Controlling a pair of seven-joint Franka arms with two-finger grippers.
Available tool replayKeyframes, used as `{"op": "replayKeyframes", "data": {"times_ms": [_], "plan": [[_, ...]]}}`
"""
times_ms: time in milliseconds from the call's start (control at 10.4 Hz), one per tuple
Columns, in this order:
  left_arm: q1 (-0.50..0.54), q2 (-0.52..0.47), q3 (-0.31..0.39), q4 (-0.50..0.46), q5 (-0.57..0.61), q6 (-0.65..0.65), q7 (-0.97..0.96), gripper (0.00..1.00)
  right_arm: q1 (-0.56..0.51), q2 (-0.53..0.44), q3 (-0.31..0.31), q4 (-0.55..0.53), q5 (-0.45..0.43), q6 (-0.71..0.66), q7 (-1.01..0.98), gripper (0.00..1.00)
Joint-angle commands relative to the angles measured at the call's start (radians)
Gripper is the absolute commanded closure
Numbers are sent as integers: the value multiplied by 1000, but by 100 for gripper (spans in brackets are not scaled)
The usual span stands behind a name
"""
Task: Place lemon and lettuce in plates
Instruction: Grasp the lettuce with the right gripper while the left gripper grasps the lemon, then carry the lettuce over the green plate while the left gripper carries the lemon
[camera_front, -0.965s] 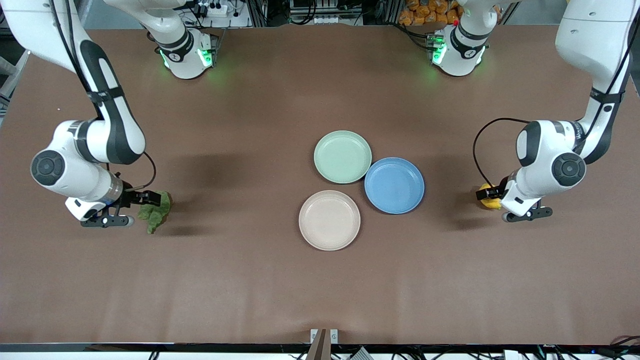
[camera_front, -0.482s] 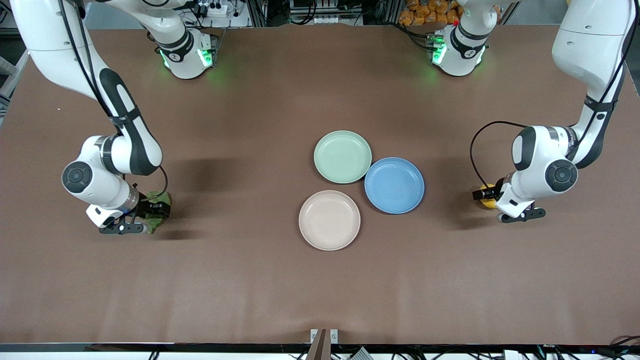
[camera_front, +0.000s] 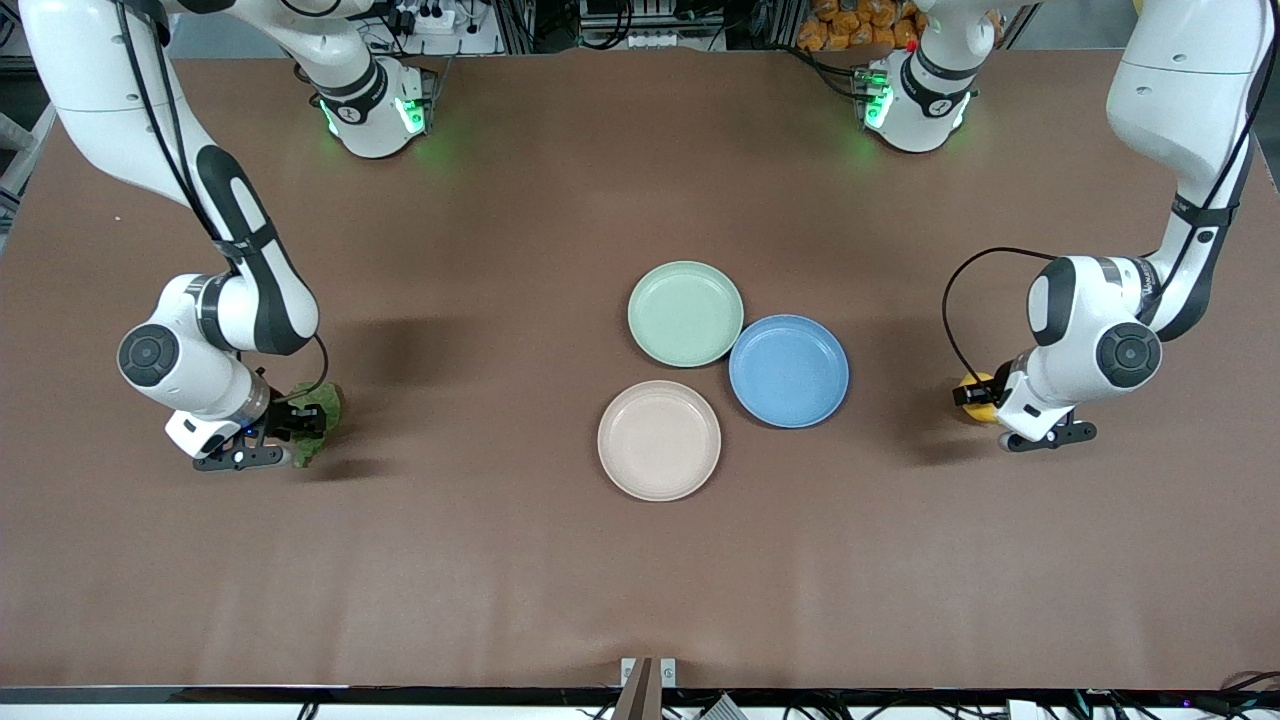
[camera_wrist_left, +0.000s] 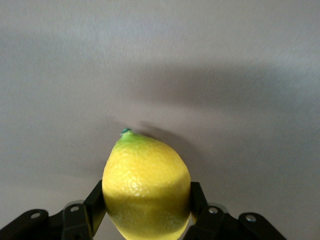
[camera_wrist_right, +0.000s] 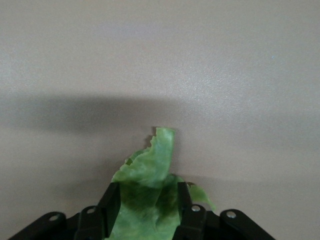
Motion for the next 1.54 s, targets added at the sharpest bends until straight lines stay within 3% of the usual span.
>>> {"op": "replayKeyframes", "data": {"times_ms": [0,96,193,289,579,965,1158,1447], "plan": [[-8,5,-10,76,22,1,-59,100,8,13,1,-26,-1,77,-18,69],[-11,3,-14,111,13,1,-76,100,14,22,1,-27,2,96,-12,77],[-16,3,-27,146,7,1,-109,100,22,22,1,-27,5,94,-7,94],[-23,11,-52,194,-15,1,-173,100,23,22,-2,-26,5,90,-6,100],[-97,41,-61,269,-85,1,-325,100,40,2,-3,-12,5,62,8,100],[-202,63,-63,326,-113,3,-565,100,121,-61,9,197,5,-343,294,100],[-258,122,-64,404,-127,3,-701,100,134,-63,108,305,5,-502,550,100],[-362,180,-63,481,-151,41,-867,100,190,-72,274,332,7,-502,1011,100]]}}
